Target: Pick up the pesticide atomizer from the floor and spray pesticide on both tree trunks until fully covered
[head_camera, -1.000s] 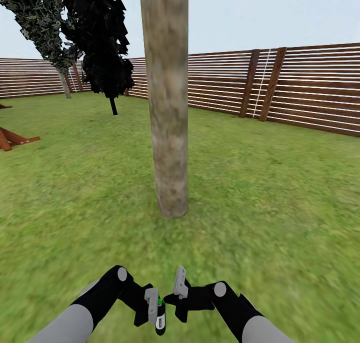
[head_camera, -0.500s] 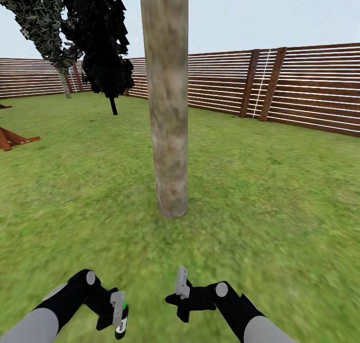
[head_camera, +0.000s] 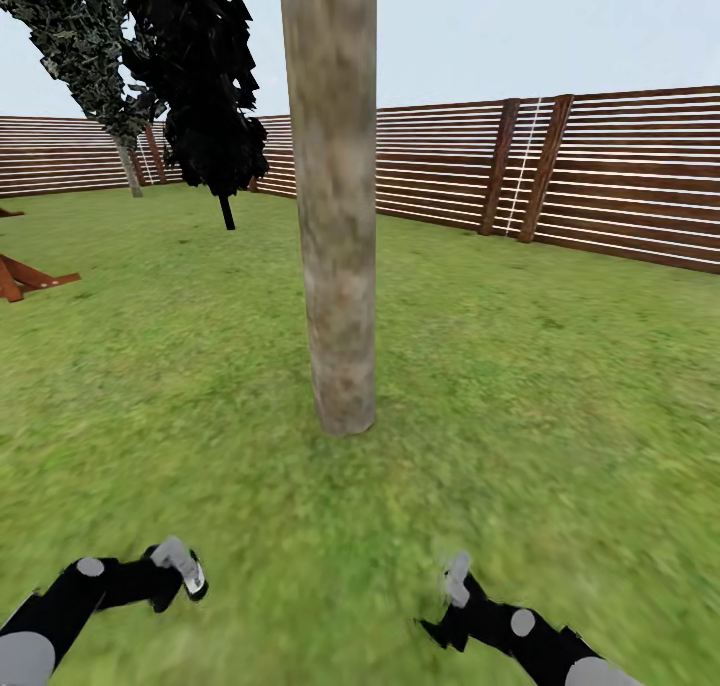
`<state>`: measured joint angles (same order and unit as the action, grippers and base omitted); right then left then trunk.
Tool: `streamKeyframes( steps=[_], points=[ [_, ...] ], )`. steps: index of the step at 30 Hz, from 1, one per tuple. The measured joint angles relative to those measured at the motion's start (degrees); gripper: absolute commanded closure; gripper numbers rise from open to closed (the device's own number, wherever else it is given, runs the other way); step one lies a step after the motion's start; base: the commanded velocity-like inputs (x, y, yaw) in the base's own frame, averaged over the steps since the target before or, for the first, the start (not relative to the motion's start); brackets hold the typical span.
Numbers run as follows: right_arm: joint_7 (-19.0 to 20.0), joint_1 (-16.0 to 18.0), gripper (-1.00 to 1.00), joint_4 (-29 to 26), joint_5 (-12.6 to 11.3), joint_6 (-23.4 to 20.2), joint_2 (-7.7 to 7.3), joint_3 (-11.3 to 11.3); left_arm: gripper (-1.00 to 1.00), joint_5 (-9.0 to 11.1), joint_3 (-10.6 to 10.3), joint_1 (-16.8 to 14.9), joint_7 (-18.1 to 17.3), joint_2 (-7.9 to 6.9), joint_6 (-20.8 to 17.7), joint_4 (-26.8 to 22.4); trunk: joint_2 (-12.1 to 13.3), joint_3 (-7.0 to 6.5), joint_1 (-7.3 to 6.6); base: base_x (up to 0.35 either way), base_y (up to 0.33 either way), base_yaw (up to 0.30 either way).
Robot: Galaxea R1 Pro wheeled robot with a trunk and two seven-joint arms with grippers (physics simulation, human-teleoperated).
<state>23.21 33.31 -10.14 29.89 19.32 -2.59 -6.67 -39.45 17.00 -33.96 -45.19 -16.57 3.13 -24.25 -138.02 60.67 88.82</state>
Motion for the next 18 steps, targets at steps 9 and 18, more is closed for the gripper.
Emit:
streamKeyframes(
  steps=[9, 18],
  points=[
    [-30.5, -4.1, -1.0, 4.9, -25.2, 11.6, -2.79, 5.4, 1.0, 10.2, 3.9, -0.1, 17.3, 6.81, -15.3, 3.0, 0.0, -0.01, 0.0, 0.0, 0.0, 0.0],
    [-31.0, -8.3, -1.0, 5.0, -31.9, 17.7, -3.55, 5.6, 1.0, 11.5, 3.3, -0.4, 17.4, 7.03, -20.3, 2.1, 0.0, -0.01, 0.0, 0.104, -0.01, 0.0]
  ],
)
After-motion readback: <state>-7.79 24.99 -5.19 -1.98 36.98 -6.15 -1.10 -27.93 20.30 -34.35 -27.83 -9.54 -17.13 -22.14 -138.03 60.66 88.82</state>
